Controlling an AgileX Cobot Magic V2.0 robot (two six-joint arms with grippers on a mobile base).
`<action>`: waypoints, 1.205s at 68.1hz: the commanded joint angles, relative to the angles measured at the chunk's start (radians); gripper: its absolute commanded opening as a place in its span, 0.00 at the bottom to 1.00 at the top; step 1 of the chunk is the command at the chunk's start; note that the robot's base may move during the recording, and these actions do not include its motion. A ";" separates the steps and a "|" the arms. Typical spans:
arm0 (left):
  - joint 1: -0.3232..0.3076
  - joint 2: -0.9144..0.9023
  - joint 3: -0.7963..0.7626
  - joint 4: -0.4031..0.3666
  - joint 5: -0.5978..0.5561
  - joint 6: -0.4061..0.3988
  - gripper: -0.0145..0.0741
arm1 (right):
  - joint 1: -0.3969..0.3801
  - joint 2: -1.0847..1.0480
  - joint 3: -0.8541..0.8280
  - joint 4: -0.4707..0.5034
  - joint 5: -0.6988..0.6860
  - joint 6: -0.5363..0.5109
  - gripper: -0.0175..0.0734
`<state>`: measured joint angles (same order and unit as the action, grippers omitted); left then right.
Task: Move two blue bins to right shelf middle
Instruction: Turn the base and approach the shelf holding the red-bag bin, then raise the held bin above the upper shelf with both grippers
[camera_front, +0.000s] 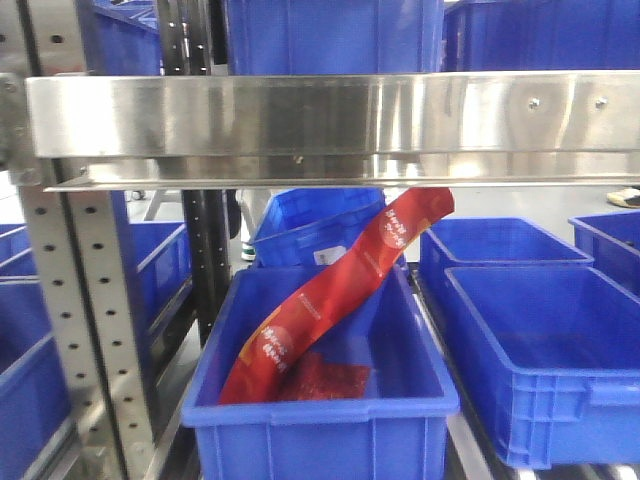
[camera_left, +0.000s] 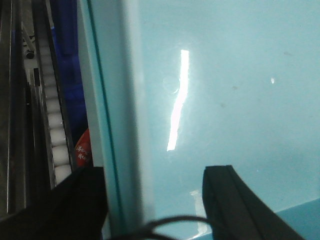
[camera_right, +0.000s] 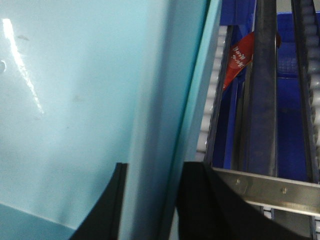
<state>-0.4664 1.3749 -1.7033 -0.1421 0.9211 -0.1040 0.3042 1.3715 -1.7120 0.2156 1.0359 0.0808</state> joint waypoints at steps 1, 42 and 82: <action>-0.004 -0.026 -0.020 -0.047 -0.056 0.046 0.04 | -0.001 -0.009 -0.011 0.004 -0.079 -0.019 0.02; -0.004 -0.026 -0.020 -0.047 -0.056 0.046 0.04 | -0.001 -0.009 -0.011 0.004 -0.079 -0.019 0.02; -0.004 -0.026 -0.020 -0.047 -0.056 0.046 0.04 | -0.001 -0.009 -0.011 0.004 -0.079 -0.019 0.02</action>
<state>-0.4664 1.3749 -1.7033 -0.1421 0.9211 -0.1040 0.3042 1.3715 -1.7120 0.2156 1.0359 0.0808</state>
